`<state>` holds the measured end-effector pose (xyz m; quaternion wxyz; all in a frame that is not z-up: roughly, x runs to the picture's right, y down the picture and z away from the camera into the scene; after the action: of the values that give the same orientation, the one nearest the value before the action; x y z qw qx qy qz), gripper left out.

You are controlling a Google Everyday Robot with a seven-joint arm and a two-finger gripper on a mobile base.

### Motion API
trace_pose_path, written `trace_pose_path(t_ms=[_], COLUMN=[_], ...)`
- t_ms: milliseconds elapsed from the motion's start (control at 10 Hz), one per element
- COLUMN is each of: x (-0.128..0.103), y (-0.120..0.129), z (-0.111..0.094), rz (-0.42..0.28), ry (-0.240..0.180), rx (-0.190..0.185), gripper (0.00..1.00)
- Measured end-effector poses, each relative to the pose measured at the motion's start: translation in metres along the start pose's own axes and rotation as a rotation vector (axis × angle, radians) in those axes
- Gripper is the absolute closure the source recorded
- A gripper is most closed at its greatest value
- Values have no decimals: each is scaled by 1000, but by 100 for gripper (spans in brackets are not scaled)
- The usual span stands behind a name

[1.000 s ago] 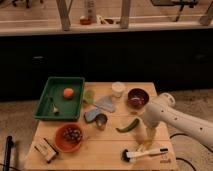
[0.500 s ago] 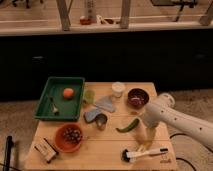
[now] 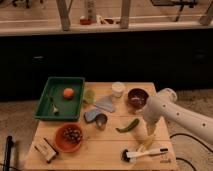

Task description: Place pepper in metal cup

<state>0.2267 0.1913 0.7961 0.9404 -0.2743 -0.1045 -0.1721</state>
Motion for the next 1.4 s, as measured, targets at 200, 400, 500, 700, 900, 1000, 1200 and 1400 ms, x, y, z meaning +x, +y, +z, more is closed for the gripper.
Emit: trace_pose_path(t_ms=[200,400,500,700,900,1000,1200,1400], x=[-3,-6,-11,-18,-26,-28,-34,-38], y=[-5,-7,-7,-10,-12,-13,-16,-18], z=[-10,-11,-8,-3,4,6,21,33], rz=[-61,-95,-117,-143,-172,-176,-191,-201], ry=[-22,-36,-47,-60,-69,-72,-87,-103], rx=[10,12,7,1,-8,-10,-24,-40], gripper=[24,20,20,20,20,20,20,25])
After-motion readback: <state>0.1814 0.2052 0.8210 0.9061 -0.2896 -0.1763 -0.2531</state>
